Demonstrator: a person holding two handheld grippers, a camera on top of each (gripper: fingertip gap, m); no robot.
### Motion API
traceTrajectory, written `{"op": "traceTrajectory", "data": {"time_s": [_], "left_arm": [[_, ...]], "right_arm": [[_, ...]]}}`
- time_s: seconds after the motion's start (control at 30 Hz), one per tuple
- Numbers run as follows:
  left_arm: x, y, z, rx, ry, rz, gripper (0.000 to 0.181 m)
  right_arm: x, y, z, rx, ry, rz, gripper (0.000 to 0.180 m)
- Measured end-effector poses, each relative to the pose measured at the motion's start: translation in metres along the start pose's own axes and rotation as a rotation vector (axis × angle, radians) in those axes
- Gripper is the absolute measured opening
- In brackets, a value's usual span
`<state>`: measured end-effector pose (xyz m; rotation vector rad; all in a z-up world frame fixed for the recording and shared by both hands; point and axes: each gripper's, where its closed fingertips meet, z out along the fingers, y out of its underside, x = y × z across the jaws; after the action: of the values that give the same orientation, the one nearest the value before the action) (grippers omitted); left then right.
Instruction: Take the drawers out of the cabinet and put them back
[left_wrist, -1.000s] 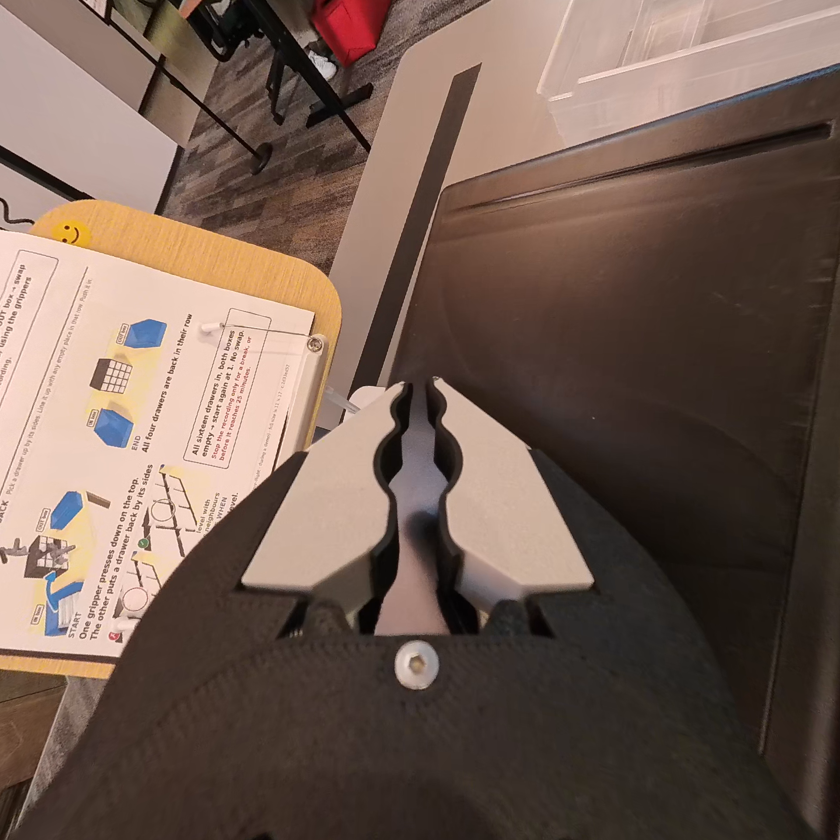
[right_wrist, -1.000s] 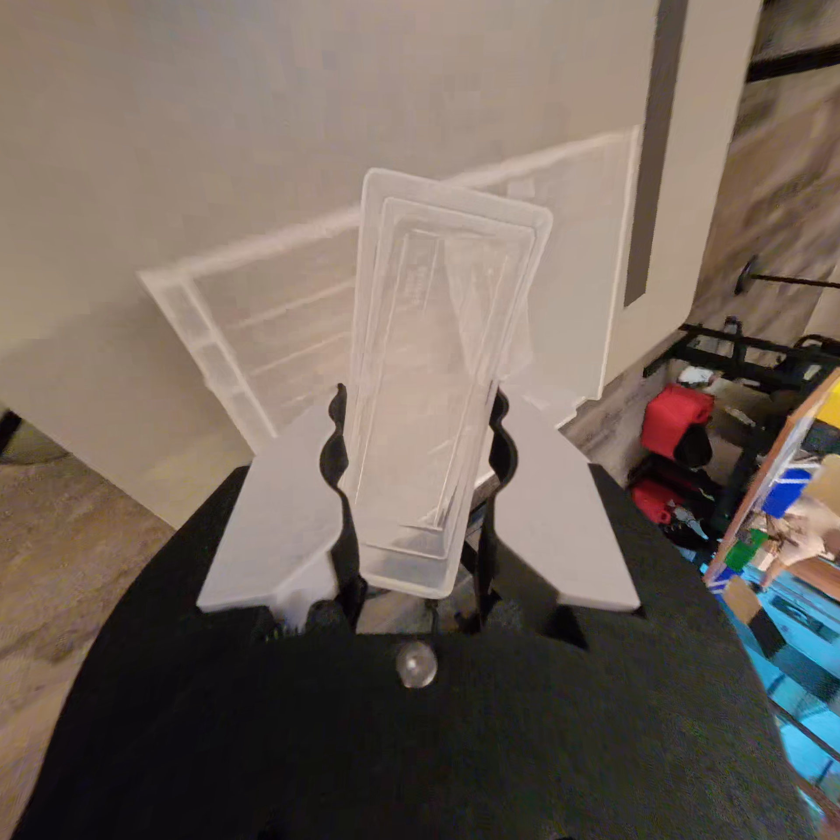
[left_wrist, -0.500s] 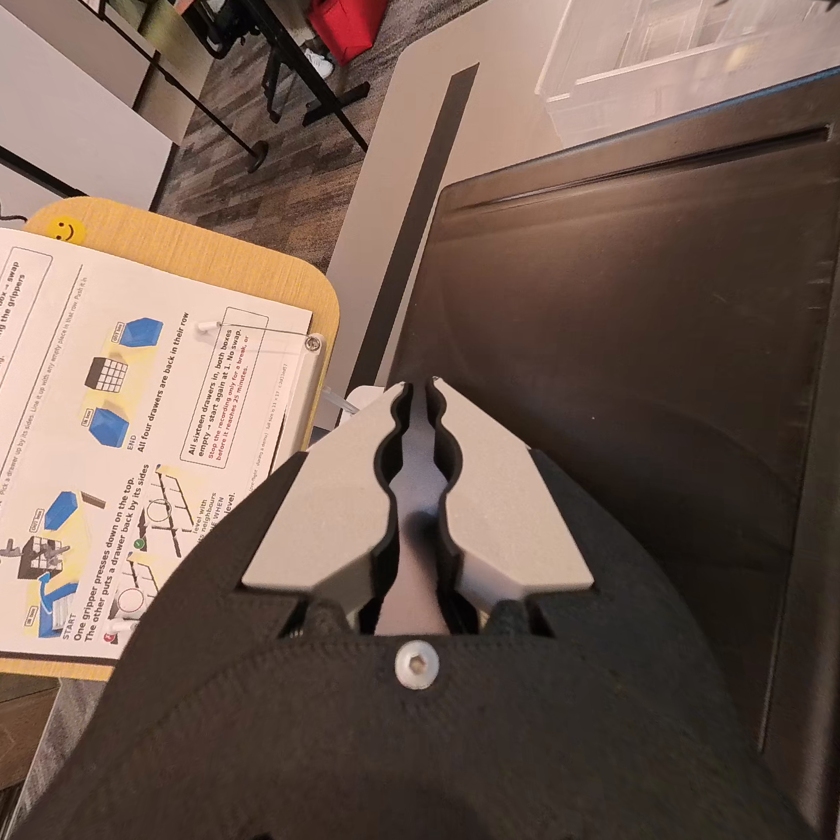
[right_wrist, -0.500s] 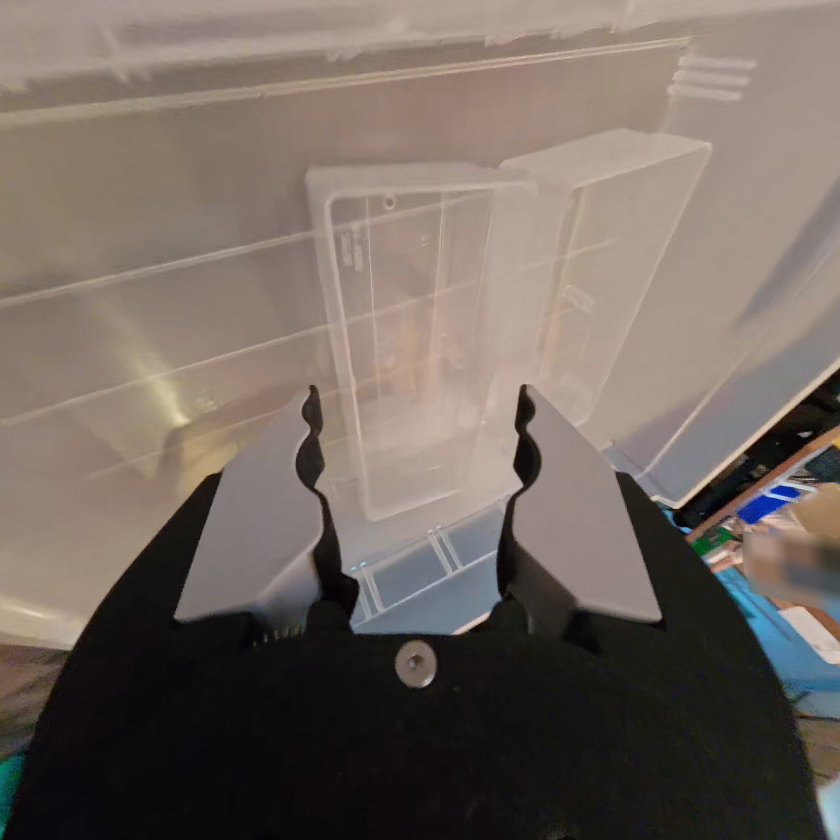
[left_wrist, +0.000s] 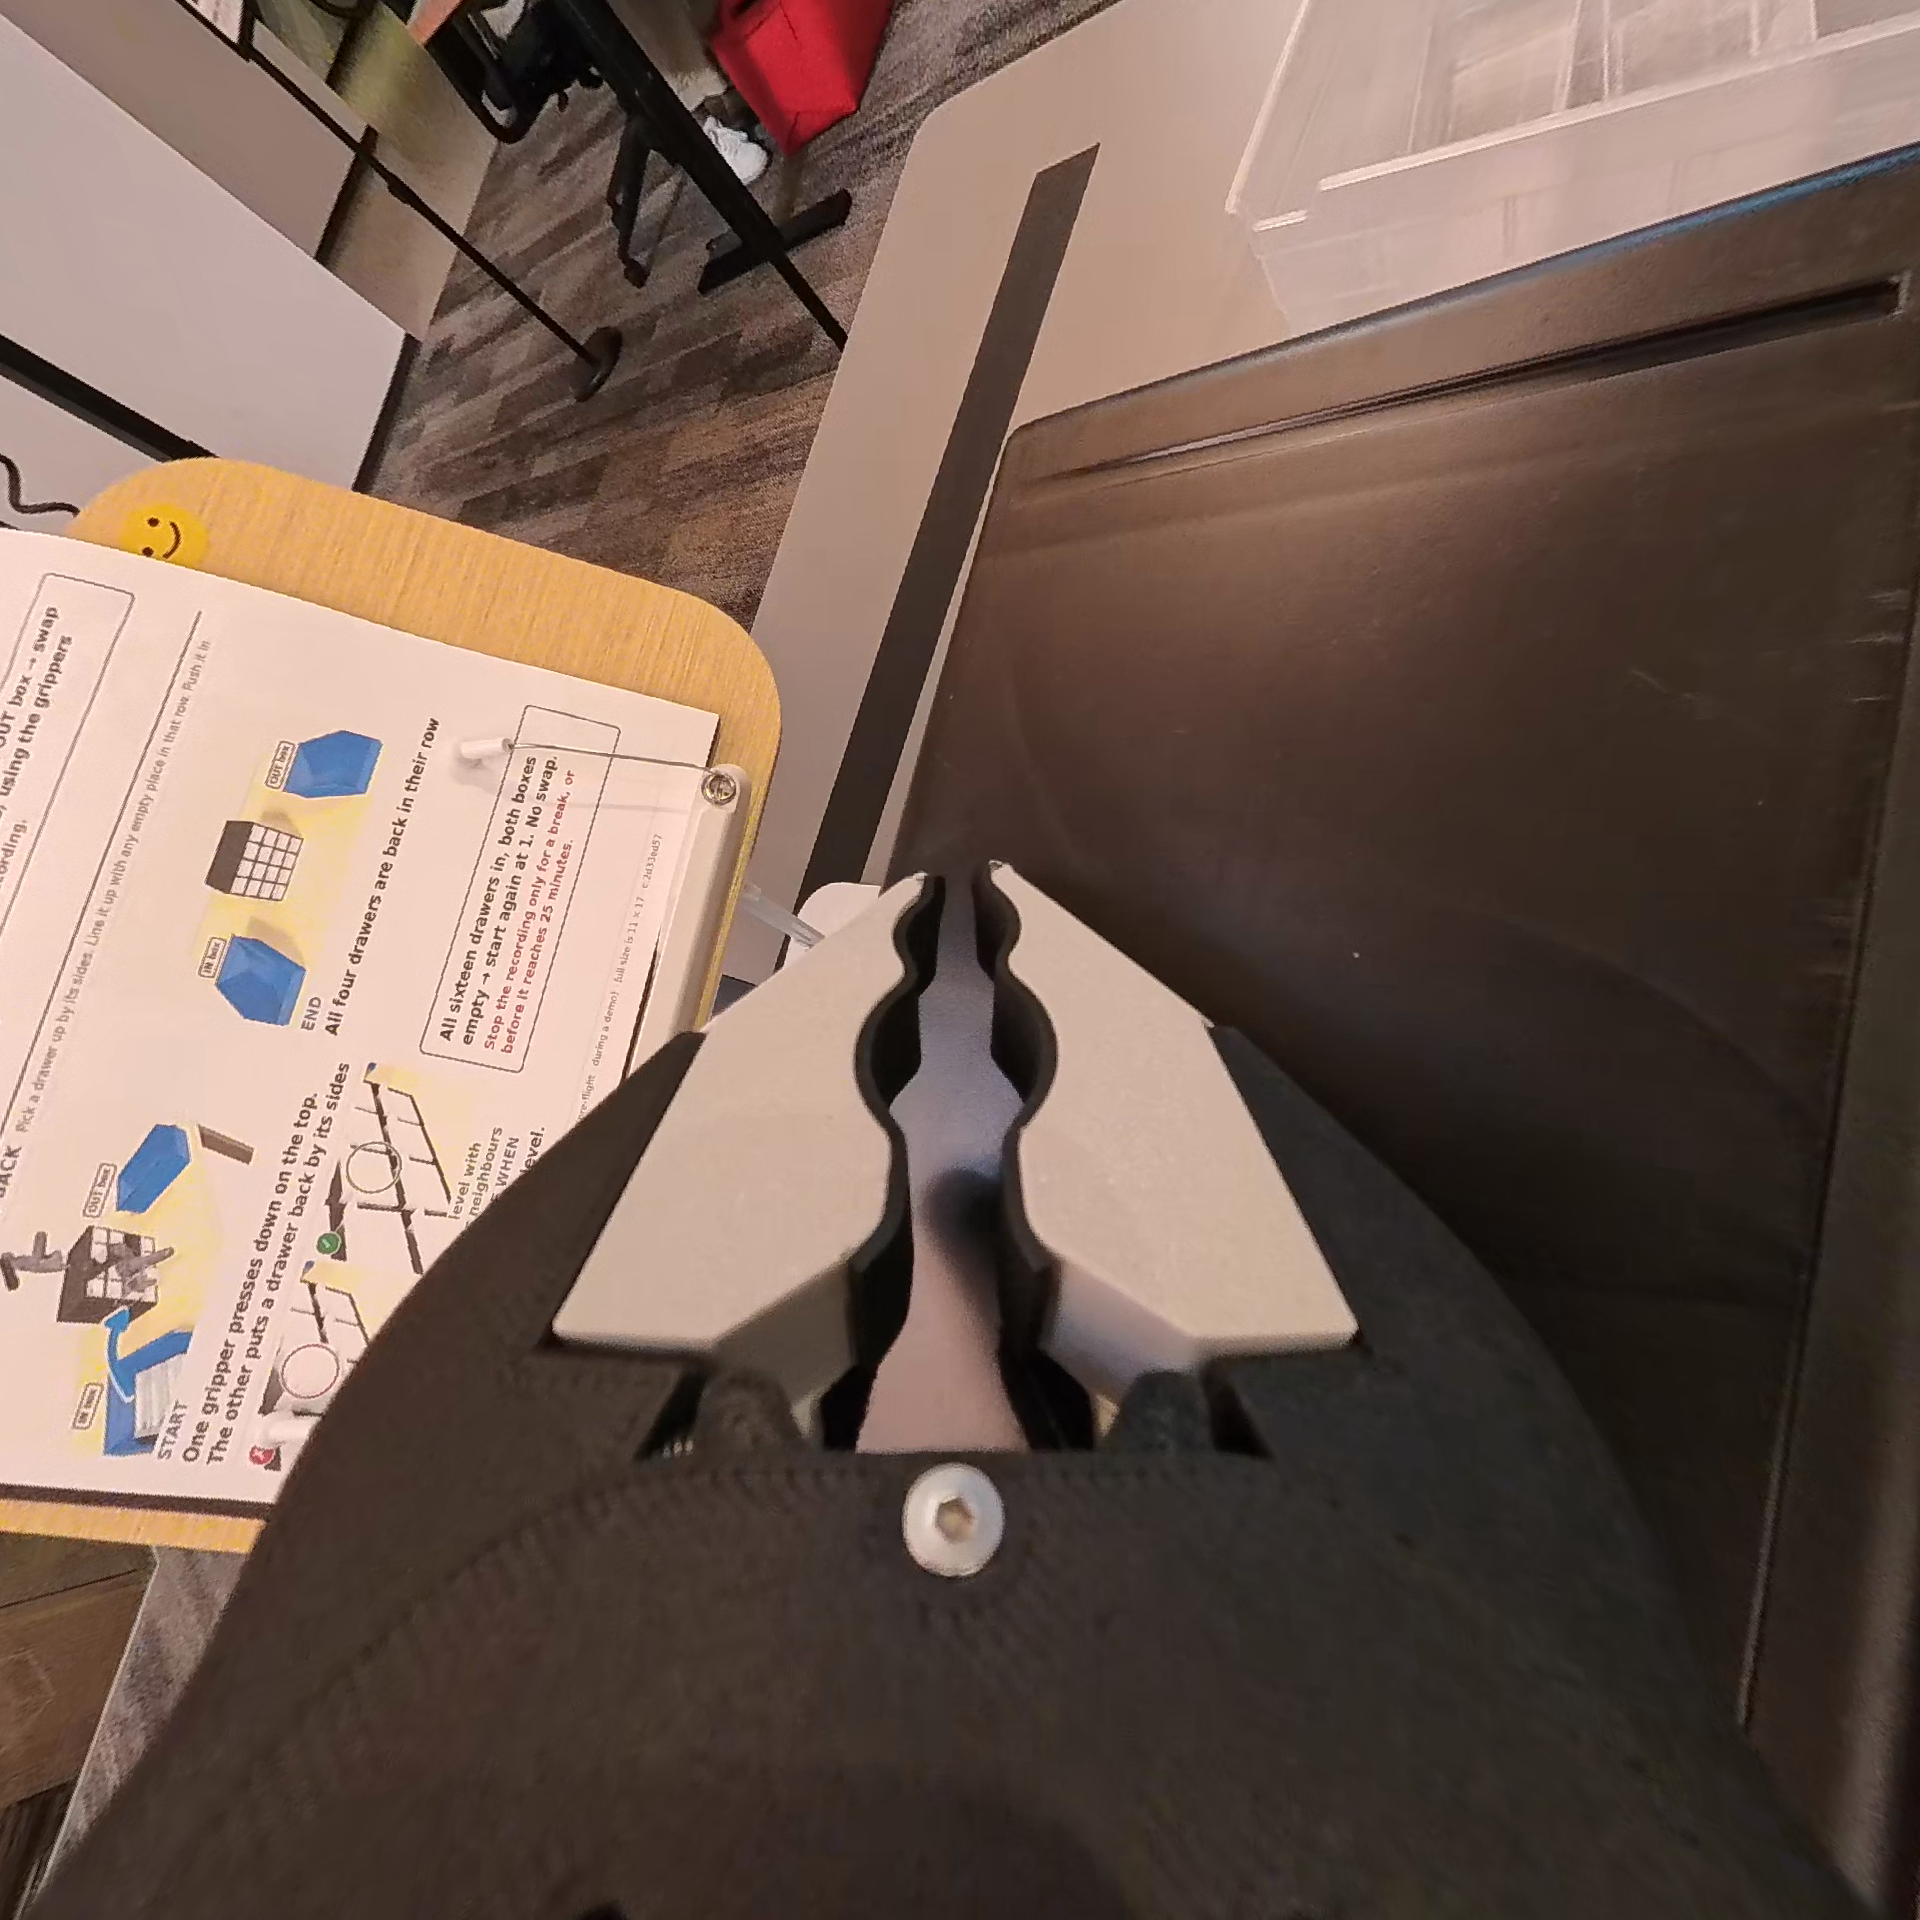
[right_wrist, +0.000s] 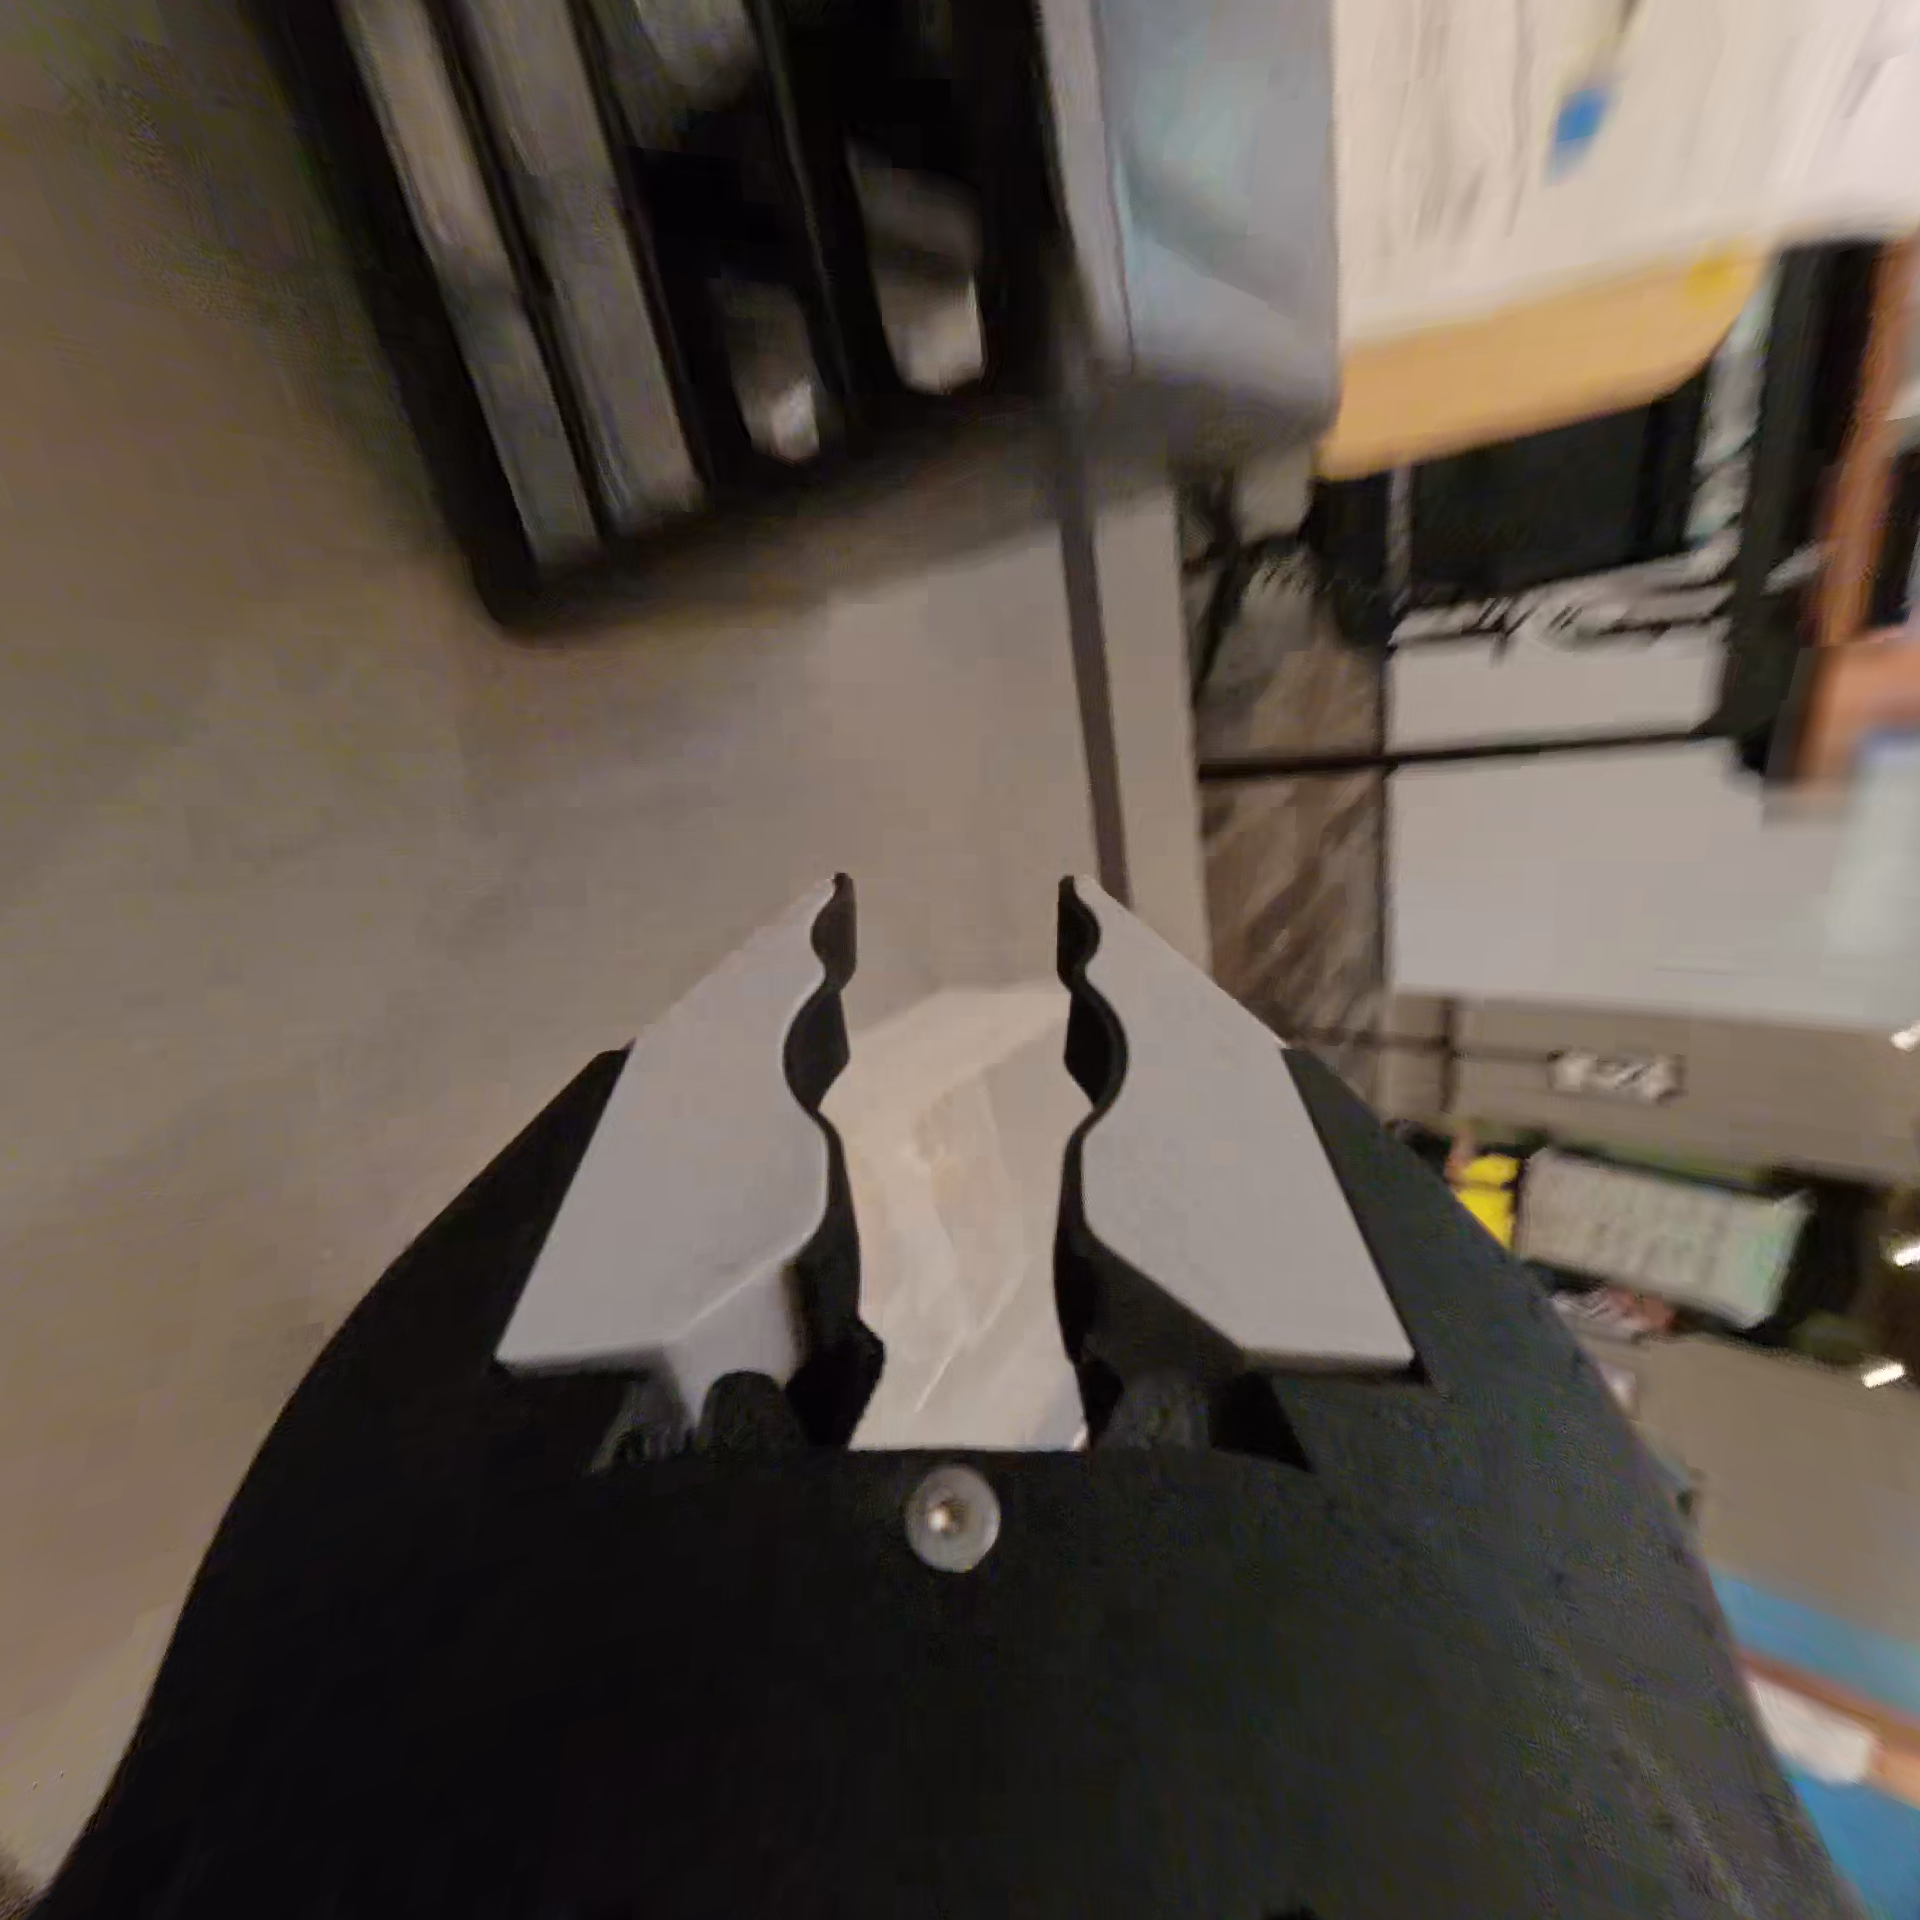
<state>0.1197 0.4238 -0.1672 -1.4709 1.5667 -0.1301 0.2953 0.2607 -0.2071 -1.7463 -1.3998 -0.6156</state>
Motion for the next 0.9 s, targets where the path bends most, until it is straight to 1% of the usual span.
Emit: {"op": "traceTrajectory", "data": {"time_s": [0.03, 0.1, 0.17, 0.23, 0.33, 0.4, 0.47, 0.53, 0.6, 0.67, 0.9], "left_arm": [[0.000, 0.000, 0.000, 0.000, -0.002, 0.001, 0.005], [0.000, 0.000, 0.000, -0.001, -0.007, 0.003, 0.005], [-0.001, 0.000, 0.000, -0.002, -0.013, 0.006, 0.005], [-0.001, 0.000, 0.000, -0.004, -0.018, 0.007, 0.005], [-0.001, 0.001, 0.000, -0.005, -0.015, 0.007, 0.004], [-0.001, 0.001, 0.000, -0.005, -0.010, 0.004, 0.004], [-0.001, 0.001, 0.000, -0.004, -0.010, 0.006, 0.004], [-0.001, 0.001, 0.000, -0.004, -0.010, 0.006, 0.004], [-0.001, 0.001, 0.000, -0.004, -0.011, 0.005, 0.004], [-0.001, 0.001, 0.000, -0.004, -0.013, 0.006, 0.004], [-0.001, 0.001, 0.000, -0.004, -0.013, 0.007, 0.004]], "right_arm": [[-0.010, -0.028, 0.000, 0.048, 0.036, -0.056, 0.044], [-0.035, -0.071, 0.010, 0.109, 0.100, -0.195, 0.038], [-0.063, -0.096, 0.030, 0.149, 0.135, -0.298, 0.034], [-0.090, -0.110, 0.056, 0.188, 0.121, -0.304, 0.030], [-0.083, -0.109, 0.083, 0.155, 0.321, -0.375, 0.028], [-0.079, -0.107, 0.092, 0.166, 0.377, -0.359, 0.026], [-0.074, -0.107, 0.092, 0.188, 0.432, -0.369, 0.018], [-0.074, -0.107, 0.092, 0.210, 0.430, -0.363, 0.017], [-0.078, -0.107, 0.090, 0.217, 0.401, -0.359, 0.012], [-0.083, -0.107, 0.084, 0.226, 0.402, -0.353, 0.011], [-0.115, -0.112, 0.038, 0.271, 0.353, -0.300, 0.011]]}}
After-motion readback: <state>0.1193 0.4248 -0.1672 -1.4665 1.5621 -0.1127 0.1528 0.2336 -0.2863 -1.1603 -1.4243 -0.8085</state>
